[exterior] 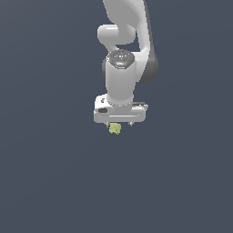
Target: Pick up the object and move it to a goal position.
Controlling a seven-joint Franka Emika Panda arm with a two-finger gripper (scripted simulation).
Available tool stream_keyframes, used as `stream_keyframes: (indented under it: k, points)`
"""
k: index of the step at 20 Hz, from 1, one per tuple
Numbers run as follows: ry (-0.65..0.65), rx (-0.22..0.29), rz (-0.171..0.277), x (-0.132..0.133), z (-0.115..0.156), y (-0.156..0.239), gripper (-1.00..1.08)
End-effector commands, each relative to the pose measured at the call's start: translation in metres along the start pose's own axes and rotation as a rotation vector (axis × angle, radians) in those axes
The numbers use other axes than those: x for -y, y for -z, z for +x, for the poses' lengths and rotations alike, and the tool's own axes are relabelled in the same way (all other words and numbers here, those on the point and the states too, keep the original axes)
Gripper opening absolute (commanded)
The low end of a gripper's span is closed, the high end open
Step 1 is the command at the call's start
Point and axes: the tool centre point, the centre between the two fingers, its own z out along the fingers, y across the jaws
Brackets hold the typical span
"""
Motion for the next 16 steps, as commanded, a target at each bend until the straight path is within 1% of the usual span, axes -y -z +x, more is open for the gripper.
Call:
stream_keyframes:
  k: [1,4,9,16]
  points:
    - [0.000,0.000,0.000,0.000,0.000,0.000,1.00]
    - [0.001,-0.007,0.005,0.000,0.001,0.002,1.00]
    - [0.008,-0.032,0.022,-0.001,0.008,0.010,1.00]
    - [0.001,-0.030,0.021,-0.002,0.006,0.007,1.00]
